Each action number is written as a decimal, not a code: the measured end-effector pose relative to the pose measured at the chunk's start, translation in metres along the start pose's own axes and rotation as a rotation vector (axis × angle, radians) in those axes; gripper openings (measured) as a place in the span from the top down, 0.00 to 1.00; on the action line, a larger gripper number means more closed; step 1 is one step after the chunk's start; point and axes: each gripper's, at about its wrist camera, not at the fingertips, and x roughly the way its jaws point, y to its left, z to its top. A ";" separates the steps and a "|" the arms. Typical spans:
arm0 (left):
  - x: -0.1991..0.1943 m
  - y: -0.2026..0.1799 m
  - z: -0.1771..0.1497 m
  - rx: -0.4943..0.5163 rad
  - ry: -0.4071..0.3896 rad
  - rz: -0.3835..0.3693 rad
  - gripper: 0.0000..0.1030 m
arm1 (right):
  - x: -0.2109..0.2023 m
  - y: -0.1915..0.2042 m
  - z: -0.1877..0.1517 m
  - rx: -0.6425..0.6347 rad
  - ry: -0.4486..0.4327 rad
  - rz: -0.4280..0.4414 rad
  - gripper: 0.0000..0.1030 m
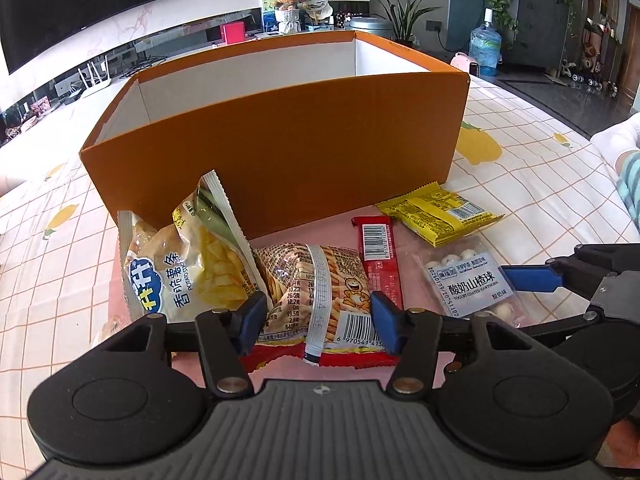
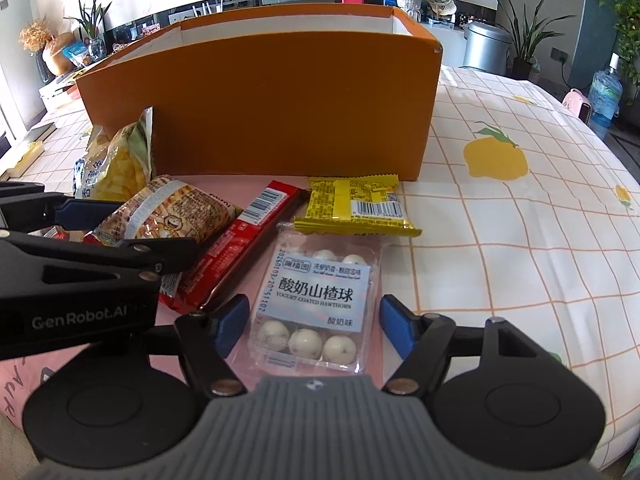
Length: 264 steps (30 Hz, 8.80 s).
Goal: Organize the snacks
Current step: 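Grasp the brown nut snack bag with left tool while right tool grasps yogurt ball pack, then lift both held snacks and carry them over the orange box, then lower both snacks into the box and open both tools, then withdraw both tools from the box back toward the remaining snacks, then grasp the white-yellow potato chip bag with left tool while right tool grasps yellow packet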
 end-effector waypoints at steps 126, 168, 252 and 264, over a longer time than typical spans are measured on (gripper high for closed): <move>0.076 0.066 0.145 -0.054 0.221 0.064 0.56 | 0.108 -0.001 0.218 -0.369 0.198 -0.022 0.43; -0.051 0.035 0.145 -0.021 -0.116 0.219 0.19 | -0.025 -0.002 0.205 -0.290 -0.019 -0.053 0.27; -0.002 0.050 -0.011 -0.214 -0.084 0.174 0.20 | 0.047 -0.013 0.040 -0.002 -0.043 -0.067 0.37; -0.009 0.044 -0.013 -0.200 -0.095 0.182 0.35 | 0.038 -0.005 0.034 -0.023 -0.057 -0.062 0.50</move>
